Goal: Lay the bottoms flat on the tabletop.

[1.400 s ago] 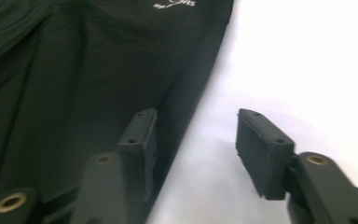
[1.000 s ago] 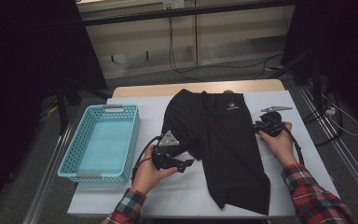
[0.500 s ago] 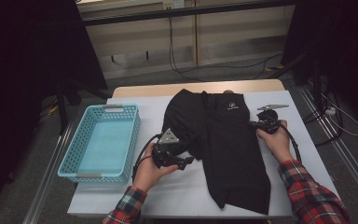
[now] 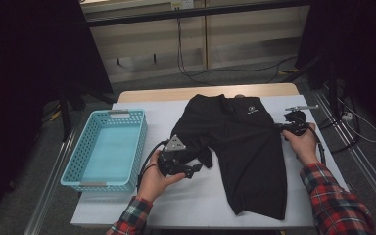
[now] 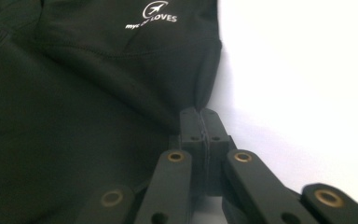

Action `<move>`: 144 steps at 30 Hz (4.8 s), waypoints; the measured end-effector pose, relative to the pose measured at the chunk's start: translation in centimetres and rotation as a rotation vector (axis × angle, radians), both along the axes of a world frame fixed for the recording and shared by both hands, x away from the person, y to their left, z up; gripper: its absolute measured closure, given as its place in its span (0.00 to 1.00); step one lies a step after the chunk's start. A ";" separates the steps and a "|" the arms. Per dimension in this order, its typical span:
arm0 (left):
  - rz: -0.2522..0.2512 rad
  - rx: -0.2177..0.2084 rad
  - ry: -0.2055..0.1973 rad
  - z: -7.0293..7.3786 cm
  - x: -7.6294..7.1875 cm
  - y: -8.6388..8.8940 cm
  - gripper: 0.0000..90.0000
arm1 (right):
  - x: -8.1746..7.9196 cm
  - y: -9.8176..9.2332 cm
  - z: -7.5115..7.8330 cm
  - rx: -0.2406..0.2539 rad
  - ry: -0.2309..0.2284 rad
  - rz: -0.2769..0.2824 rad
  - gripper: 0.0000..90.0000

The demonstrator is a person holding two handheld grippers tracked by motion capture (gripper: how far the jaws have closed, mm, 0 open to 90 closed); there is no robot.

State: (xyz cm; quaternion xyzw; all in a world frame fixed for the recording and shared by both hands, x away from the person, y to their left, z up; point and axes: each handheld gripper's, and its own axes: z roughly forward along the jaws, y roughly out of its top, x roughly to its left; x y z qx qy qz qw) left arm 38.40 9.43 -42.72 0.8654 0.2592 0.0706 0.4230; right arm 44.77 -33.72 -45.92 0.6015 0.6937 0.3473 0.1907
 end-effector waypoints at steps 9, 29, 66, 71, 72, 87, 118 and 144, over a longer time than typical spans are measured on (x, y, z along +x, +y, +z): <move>-0.011 0.003 -0.001 0.0 0.0 -0.3 0.21 | -0.2 -2.6 0.5 -0.007 0.010 -0.062 1.00; -0.006 -0.012 -0.008 0.1 0.1 -0.2 0.21 | -2.2 -3.9 1.1 -0.028 0.003 -0.104 0.59; 0.007 -0.015 -0.031 0.0 -0.1 0.3 0.18 | -16.6 1.5 1.5 -0.043 0.091 0.119 0.89; 0.000 -0.014 -0.034 0.1 -0.2 0.1 0.18 | -16.9 1.4 1.5 -0.045 0.094 0.139 1.00; 0.000 -0.014 -0.035 0.1 -0.2 0.1 0.18 | -16.9 1.2 1.5 -0.040 0.094 0.141 1.00; -0.002 -0.014 -0.034 0.3 -0.2 0.1 0.18 | -17.4 -2.4 1.8 -0.035 0.098 0.080 0.96; -0.006 -0.008 -0.045 0.5 -0.2 0.2 0.18 | -20.7 -3.1 2.2 -0.082 0.113 0.093 0.81; -0.015 0.000 -0.055 0.4 -0.3 -0.3 0.18 | -21.0 0.2 3.3 -0.037 0.001 0.214 0.60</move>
